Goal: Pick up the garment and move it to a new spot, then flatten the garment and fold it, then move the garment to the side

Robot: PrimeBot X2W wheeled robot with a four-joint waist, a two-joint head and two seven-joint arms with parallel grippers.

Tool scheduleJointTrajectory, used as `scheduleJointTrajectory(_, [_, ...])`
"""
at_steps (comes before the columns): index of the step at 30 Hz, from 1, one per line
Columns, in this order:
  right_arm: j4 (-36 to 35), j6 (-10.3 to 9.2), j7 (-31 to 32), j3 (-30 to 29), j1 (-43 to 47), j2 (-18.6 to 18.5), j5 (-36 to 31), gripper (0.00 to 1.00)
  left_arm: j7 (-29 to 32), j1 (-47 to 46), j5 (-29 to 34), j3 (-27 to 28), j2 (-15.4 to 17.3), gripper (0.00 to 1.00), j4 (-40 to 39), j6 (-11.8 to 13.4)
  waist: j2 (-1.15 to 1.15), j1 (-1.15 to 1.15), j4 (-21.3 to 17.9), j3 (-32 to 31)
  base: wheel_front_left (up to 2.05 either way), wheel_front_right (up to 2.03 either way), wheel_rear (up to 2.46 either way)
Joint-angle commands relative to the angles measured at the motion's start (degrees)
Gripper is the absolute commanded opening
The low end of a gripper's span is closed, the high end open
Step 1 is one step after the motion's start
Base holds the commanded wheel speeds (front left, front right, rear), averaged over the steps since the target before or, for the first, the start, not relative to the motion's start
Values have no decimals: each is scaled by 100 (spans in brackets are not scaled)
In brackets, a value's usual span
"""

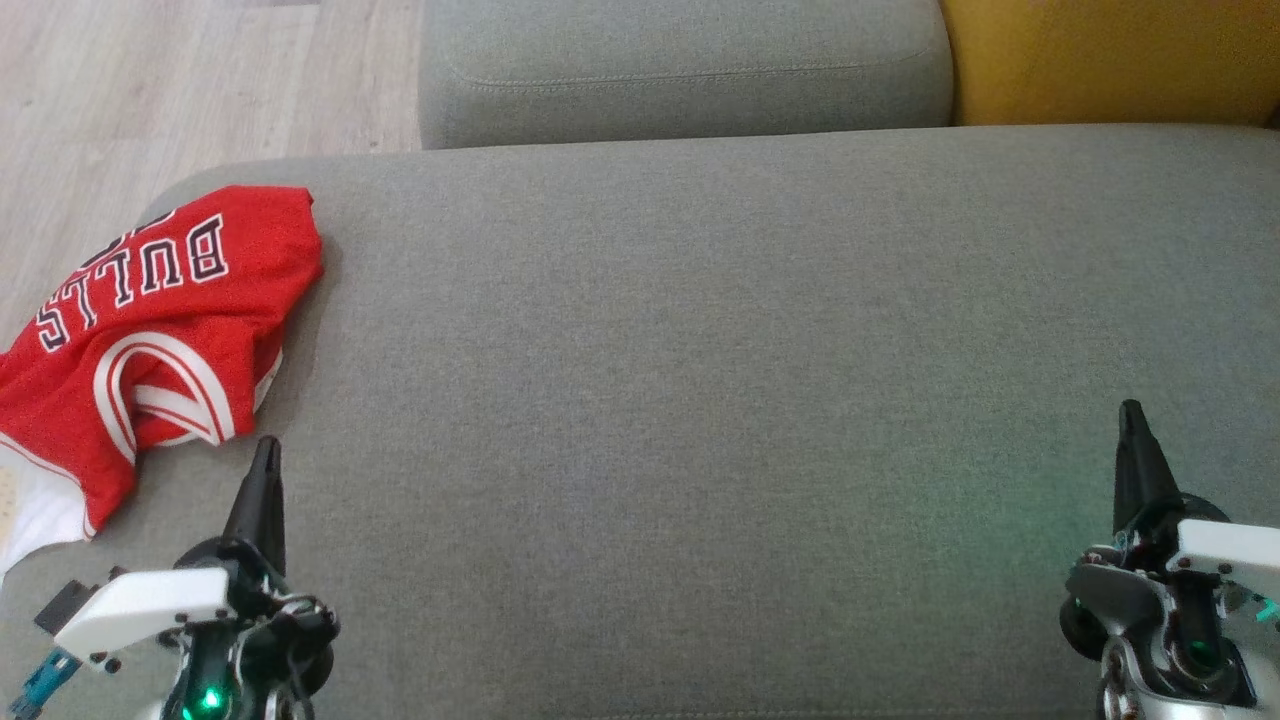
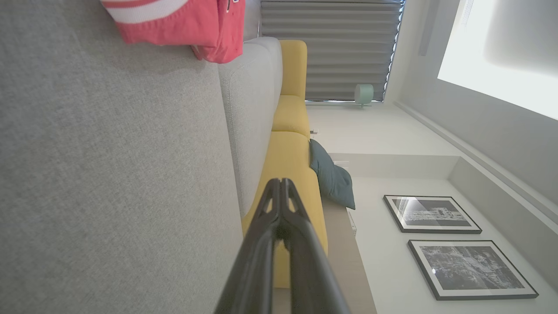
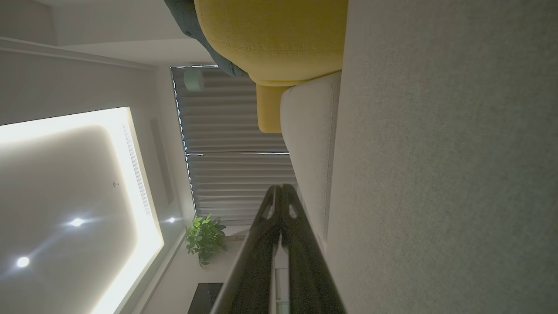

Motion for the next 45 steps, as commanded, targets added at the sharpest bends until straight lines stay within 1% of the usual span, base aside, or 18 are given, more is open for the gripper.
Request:
scheduleJointTrajectory(1, [-220, 39, 32, 119, -108, -23, 43, 0, 42, -296, -26, 198, 76, 0, -210, -39, 0, 0, 0, 0, 0, 0, 0])
scheduleJointTrajectory(45, [-220, 39, 32, 119, -108, -23, 43, 0, 42, -296, -26, 198, 76, 0, -210, -39, 0, 0, 0, 0, 0, 0, 0])
